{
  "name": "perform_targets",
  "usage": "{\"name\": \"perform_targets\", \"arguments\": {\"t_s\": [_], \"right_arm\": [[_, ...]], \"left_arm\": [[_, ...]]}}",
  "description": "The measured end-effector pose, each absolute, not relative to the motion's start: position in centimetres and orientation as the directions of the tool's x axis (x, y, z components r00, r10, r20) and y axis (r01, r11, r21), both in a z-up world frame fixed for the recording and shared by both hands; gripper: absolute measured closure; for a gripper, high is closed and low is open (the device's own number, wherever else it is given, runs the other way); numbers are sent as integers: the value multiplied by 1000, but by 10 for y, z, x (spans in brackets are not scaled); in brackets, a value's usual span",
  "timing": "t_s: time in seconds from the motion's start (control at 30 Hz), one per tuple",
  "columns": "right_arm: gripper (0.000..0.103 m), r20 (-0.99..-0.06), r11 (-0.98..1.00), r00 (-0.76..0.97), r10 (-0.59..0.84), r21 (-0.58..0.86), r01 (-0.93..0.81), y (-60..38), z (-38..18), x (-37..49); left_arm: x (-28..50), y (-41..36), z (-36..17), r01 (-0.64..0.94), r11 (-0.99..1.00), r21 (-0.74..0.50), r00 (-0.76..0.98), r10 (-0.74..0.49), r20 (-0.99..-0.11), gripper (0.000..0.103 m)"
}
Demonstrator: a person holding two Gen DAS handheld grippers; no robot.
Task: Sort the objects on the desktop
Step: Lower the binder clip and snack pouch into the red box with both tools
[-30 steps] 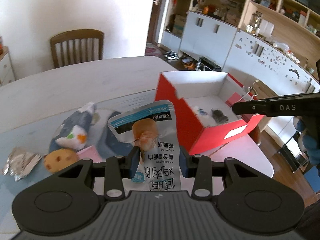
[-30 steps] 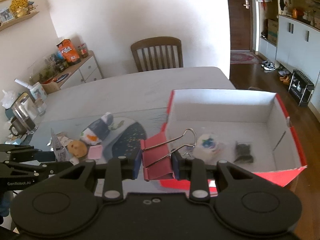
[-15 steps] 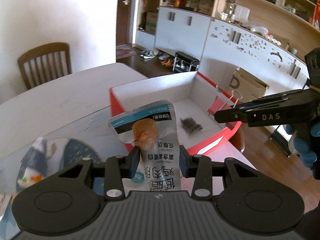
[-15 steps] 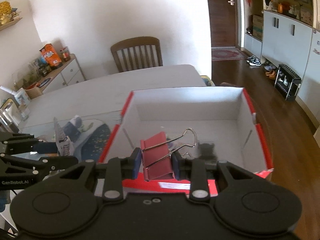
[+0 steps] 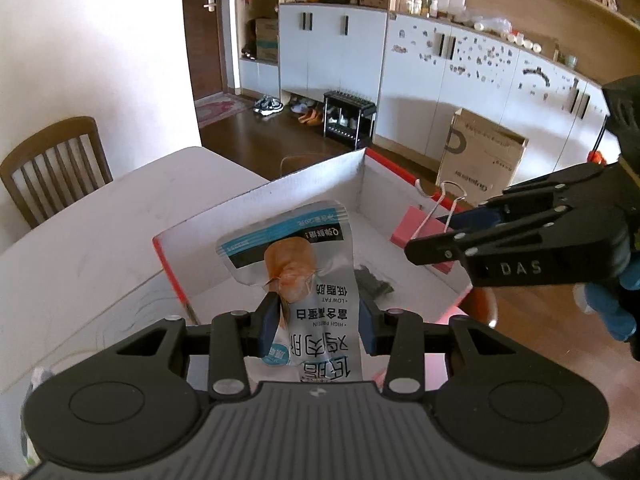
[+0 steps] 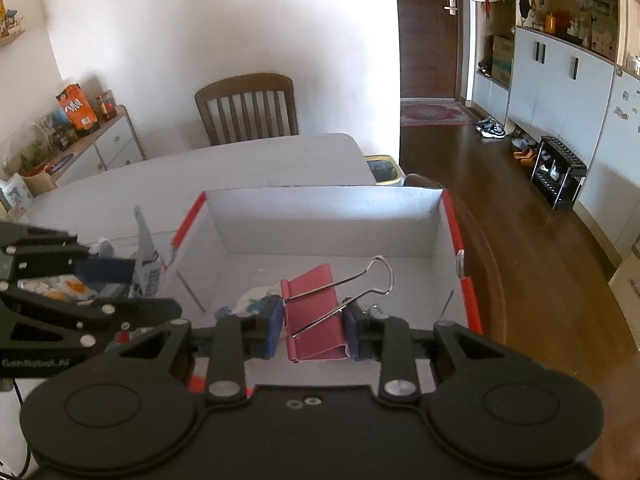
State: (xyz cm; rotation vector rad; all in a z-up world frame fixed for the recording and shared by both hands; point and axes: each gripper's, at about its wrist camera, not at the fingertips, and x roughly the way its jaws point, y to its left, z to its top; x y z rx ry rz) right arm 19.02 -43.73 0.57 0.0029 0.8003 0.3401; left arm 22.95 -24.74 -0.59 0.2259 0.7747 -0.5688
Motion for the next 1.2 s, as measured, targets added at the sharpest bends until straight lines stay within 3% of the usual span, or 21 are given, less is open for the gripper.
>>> {"name": "perform_targets", "arguments": {"t_s": [1.2], "right_arm": [[72, -835, 946, 515, 194, 20, -324, -423, -69, 239]], "left_arm": [[323, -309, -81, 623, 780, 64, 390, -239, -889, 64]]}}
